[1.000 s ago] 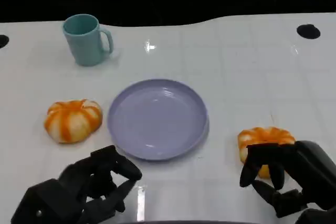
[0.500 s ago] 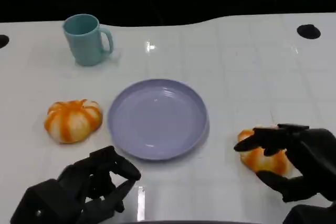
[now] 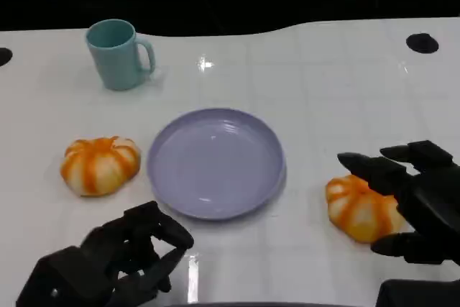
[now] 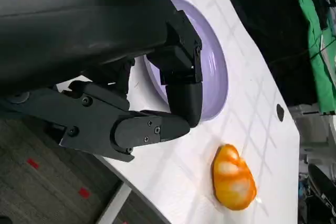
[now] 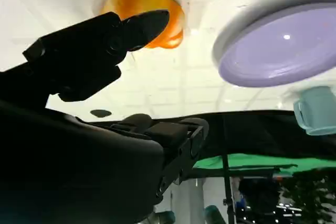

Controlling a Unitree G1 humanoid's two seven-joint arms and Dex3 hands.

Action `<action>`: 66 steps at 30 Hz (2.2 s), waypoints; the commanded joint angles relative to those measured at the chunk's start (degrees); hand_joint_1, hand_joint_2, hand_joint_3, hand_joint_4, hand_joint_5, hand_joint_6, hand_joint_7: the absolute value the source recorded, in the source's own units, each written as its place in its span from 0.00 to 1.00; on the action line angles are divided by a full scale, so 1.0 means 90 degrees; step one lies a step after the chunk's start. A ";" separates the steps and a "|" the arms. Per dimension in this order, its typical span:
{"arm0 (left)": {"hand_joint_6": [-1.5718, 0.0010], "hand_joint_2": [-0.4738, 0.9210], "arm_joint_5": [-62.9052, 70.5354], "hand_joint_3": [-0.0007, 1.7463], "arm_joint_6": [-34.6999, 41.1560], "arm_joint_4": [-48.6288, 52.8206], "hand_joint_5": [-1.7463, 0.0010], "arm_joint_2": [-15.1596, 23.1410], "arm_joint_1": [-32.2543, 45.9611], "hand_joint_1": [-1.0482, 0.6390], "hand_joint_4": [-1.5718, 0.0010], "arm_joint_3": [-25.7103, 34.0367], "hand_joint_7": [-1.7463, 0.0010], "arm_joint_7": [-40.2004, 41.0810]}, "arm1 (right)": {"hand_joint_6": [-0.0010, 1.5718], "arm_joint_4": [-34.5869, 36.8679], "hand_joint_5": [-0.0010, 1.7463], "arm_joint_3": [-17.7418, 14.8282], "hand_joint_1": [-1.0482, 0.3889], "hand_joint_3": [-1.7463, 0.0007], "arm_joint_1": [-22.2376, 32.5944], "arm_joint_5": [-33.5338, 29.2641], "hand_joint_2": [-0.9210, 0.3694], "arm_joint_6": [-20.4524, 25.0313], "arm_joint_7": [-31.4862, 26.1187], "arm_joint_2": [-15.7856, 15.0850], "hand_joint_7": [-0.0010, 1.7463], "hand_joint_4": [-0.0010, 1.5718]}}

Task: Grasp the bread from the table and place it into the plate.

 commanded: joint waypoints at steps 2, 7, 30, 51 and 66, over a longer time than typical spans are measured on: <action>0.63 1.00 0.0009 0.27 0.0037 -0.0036 0.00 0.0033 -0.0009 0.39 0.59 0.0002 0.23 0.0016 | 0.18 0.0016 0.27 0.0142 0.39 1.00 -0.0067 -0.0212 0.12 0.0202 0.0263 -0.0124 0.01 0.00; 0.63 1.00 0.0034 0.27 0.0044 -0.0061 0.00 0.0028 0.0008 0.39 0.57 -0.0011 0.23 0.0037 | 0.19 0.0335 0.29 0.0293 0.38 1.00 -0.0223 -0.0267 0.11 0.0246 0.0301 -0.0122 0.01 0.00; 0.63 1.00 -0.0021 0.28 0.0266 -0.0384 0.00 0.0049 0.0113 0.40 0.59 0.0032 0.23 0.0005 | 0.20 0.3949 0.27 0.1480 0.35 0.97 -0.2102 -0.0483 0.00 0.0766 -0.0550 0.0236 0.01 0.05; 0.63 1.00 0.0014 0.27 0.0400 -0.0498 0.00 0.0010 0.0116 0.40 0.59 -0.0003 0.23 0.0050 | 0.49 0.6325 1.00 0.1327 0.68 0.20 -0.2942 0.0709 0.51 -0.2369 -0.4177 0.0624 1.00 0.64; 0.63 1.00 0.0021 0.27 0.0382 -0.0480 0.00 -0.0040 0.0117 0.41 0.57 -0.0049 0.22 0.0063 | 0.49 0.5331 1.00 0.1073 0.71 0.23 -0.3095 0.1517 0.48 -0.2607 -0.3532 0.0849 0.98 0.63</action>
